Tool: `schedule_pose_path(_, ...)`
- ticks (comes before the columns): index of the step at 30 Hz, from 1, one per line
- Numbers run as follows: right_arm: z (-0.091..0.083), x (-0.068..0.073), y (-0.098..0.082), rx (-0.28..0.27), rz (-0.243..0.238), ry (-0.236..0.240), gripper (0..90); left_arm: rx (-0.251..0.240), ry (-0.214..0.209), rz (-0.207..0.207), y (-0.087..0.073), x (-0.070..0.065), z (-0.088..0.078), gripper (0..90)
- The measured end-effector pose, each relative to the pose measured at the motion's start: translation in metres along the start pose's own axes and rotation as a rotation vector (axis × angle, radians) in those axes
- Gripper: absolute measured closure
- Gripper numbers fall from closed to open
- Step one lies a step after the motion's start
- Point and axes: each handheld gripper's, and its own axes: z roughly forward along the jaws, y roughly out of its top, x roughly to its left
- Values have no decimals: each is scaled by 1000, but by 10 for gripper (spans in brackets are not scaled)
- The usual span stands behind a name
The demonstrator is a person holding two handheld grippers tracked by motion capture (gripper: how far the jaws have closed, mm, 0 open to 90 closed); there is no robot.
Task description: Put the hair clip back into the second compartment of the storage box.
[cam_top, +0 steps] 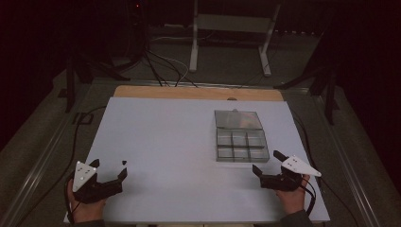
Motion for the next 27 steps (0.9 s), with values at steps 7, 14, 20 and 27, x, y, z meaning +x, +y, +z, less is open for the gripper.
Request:
schedule_pose_path(7, 0, -2, 0, 8, 8, -2, 2, 99, 19, 1, 12, 4, 11, 13)
schedule_pose_path(14, 0, -2, 0, 16, 7, -1, 2, 182, 0, 4, 23, 14, 28, 38)
schedule_pose_path(20, 0, -3, 0, 20, 14, 1, 3, 251, -7, 9, 25, 20, 44, 39)
schedule_pose_path(27, -1, -4, 0, 21, 22, 2, 2, 332, 11, 34, 22, 23, 61, 81)
